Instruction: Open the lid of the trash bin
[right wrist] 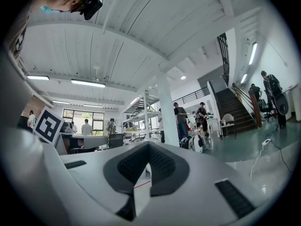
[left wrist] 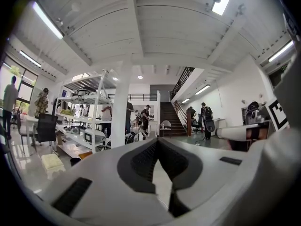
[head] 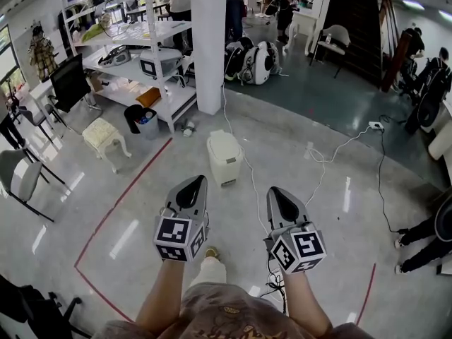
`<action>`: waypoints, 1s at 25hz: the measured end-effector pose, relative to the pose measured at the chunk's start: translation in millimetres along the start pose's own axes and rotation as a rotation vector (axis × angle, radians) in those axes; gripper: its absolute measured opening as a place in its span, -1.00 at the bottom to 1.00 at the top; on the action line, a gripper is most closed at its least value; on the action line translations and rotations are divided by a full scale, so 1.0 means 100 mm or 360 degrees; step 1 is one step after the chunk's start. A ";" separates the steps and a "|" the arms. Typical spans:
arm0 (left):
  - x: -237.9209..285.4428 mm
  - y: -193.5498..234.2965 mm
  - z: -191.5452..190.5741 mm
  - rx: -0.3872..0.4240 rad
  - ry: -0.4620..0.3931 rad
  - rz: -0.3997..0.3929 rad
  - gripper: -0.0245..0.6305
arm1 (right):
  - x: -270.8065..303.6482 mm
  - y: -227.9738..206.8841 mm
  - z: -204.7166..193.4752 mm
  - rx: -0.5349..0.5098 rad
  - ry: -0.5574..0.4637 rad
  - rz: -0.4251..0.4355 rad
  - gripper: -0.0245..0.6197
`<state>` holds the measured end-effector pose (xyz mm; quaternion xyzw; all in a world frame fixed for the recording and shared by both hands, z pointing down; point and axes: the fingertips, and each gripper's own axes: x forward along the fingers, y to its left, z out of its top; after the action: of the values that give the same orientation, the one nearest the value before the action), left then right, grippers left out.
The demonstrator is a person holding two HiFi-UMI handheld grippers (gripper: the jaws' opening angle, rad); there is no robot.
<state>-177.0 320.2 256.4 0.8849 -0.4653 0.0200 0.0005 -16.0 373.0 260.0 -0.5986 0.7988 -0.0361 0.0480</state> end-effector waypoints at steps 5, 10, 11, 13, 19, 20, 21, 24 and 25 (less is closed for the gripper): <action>0.26 0.00 -0.01 0.0005 -0.0005 -0.0020 -0.90 | 0.13 -0.20 -0.02 -0.0003 -0.0003 -0.0016 -0.82; 0.56 0.09 -0.03 -0.0004 0.0001 -0.0029 -0.90 | 0.37 -0.35 -0.05 -0.0001 0.0008 -0.0021 -0.82; 0.62 0.11 -0.03 0.0001 0.0005 -0.0030 -0.90 | 0.42 -0.38 -0.06 0.0002 0.0011 -0.0019 -0.82; 0.76 0.15 -0.04 0.0009 0.0014 -0.0036 -0.90 | 0.55 -0.44 -0.07 0.0014 0.0016 -0.0014 -0.82; 1.22 0.39 -0.08 -0.0009 0.0032 -0.0055 -0.90 | 1.05 -0.62 -0.11 0.0038 0.0018 -0.0020 -0.82; 1.30 0.43 -0.07 -0.0009 0.0034 -0.0059 -0.90 | 1.14 -0.65 -0.10 0.0038 0.0021 -0.0019 -0.82; 1.38 0.48 -0.07 -0.0008 0.0038 -0.0063 -0.90 | 1.23 -0.68 -0.10 0.0037 0.0023 -0.0019 -0.82; 1.65 0.63 -0.08 -0.0011 0.0048 -0.0078 -0.90 | 1.51 -0.79 -0.09 0.0040 0.0024 -0.0028 -0.82; 1.73 0.67 -0.09 -0.0012 0.0052 -0.0084 -0.90 | 1.60 -0.83 -0.08 0.0041 0.0026 -0.0033 -0.82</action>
<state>-134.3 139.6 270.0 0.8965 -0.4417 0.0326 0.0119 17.2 195.9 272.5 -0.6058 0.7924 -0.0518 0.0489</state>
